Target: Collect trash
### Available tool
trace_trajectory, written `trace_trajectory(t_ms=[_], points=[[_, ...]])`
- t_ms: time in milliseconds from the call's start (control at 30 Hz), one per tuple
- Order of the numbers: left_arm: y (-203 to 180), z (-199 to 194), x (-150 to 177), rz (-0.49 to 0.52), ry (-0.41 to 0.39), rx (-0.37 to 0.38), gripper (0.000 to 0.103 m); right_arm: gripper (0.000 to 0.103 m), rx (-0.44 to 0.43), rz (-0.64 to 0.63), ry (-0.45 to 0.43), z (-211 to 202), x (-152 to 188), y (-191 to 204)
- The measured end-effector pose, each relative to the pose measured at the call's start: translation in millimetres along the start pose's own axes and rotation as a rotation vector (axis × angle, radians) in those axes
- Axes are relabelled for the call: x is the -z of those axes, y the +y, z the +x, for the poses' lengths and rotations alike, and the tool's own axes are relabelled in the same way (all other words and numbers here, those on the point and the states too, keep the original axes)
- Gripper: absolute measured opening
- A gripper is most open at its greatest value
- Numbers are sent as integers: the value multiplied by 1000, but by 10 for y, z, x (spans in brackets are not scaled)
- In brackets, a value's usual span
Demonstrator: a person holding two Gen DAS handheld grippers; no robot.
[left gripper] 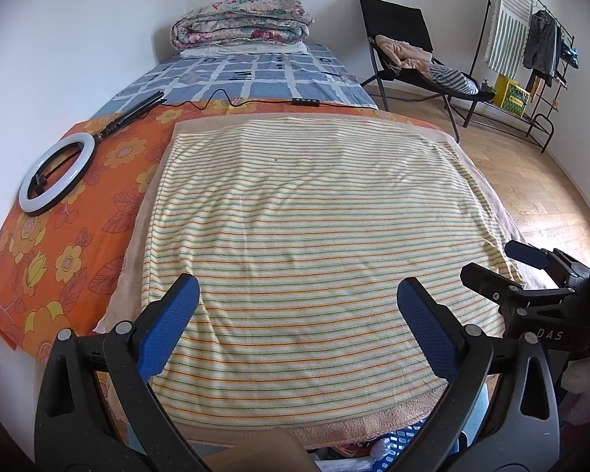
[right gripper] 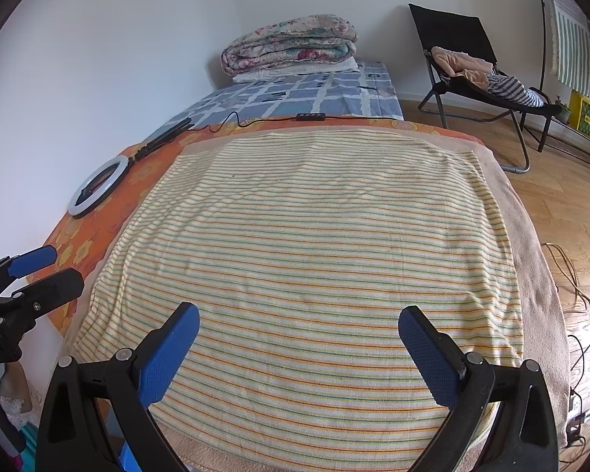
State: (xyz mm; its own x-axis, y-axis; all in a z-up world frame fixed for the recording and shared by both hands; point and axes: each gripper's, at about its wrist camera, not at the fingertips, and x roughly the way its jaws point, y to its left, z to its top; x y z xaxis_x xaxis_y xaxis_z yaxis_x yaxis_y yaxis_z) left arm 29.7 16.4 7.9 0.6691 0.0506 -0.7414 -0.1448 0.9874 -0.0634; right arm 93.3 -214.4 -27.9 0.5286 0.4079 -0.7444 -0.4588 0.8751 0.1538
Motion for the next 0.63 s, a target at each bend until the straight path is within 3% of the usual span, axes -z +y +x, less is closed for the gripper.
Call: trace_trajectory(t_ms=[633], points=[[10,-20,-11,12,-26,-26,102,102,-2,25,16,16,2,-34]])
